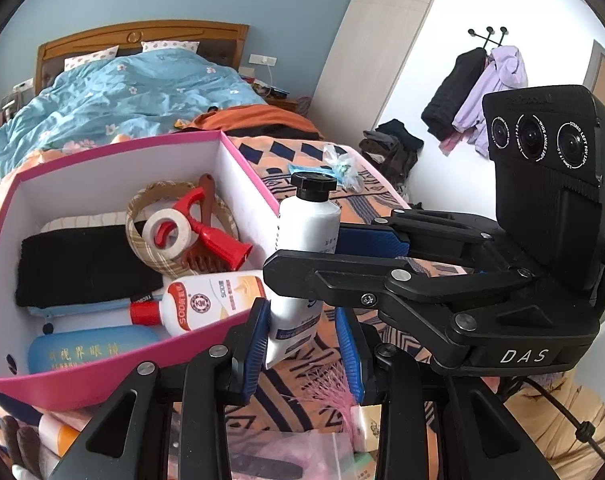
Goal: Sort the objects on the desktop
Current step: 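Carry the lotion tube with the right gripper over the pink box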
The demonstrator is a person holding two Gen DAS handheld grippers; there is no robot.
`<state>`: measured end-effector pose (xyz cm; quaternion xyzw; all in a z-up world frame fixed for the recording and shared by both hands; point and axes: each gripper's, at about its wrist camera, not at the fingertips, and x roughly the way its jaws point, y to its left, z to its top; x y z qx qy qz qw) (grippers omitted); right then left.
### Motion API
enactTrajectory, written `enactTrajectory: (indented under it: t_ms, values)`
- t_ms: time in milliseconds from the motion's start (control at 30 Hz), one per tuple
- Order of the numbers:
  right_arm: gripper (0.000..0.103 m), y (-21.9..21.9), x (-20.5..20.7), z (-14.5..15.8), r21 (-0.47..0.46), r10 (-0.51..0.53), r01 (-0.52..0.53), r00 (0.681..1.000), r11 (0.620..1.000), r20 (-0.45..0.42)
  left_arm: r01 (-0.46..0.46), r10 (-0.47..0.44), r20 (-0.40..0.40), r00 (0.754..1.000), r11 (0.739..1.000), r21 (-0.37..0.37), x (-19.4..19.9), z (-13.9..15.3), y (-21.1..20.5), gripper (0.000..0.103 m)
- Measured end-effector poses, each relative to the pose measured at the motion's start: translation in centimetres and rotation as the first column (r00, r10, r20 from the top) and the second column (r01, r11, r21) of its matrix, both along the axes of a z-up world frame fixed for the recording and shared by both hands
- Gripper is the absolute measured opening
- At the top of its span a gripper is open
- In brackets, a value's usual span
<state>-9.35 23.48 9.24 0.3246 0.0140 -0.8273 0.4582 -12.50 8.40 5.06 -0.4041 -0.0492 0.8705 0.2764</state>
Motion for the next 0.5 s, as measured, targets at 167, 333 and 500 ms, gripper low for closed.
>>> enactTrajectory:
  t_ms: [167,333,500]
  values:
    - [0.026,0.0,-0.7,0.4,-0.008,-0.007,0.007,1.0,1.0,0.002,-0.009,0.009,0.0,1.0,1.0,0.002,-0.7,0.4,-0.1,0.033]
    - [0.026,0.0,-1.6,0.6,-0.02,-0.015,0.015,1.0,1.0,0.007,-0.017,0.017,-0.006,1.0,1.0,-0.006,-1.4,0.7,0.0,0.033]
    - [0.026,0.0,-2.3,0.8,-0.027,-0.023,0.023,1.0,0.999,0.01,-0.025,0.025,-0.004,1.0,1.0,-0.004,-2.2,0.9,-0.1,0.033]
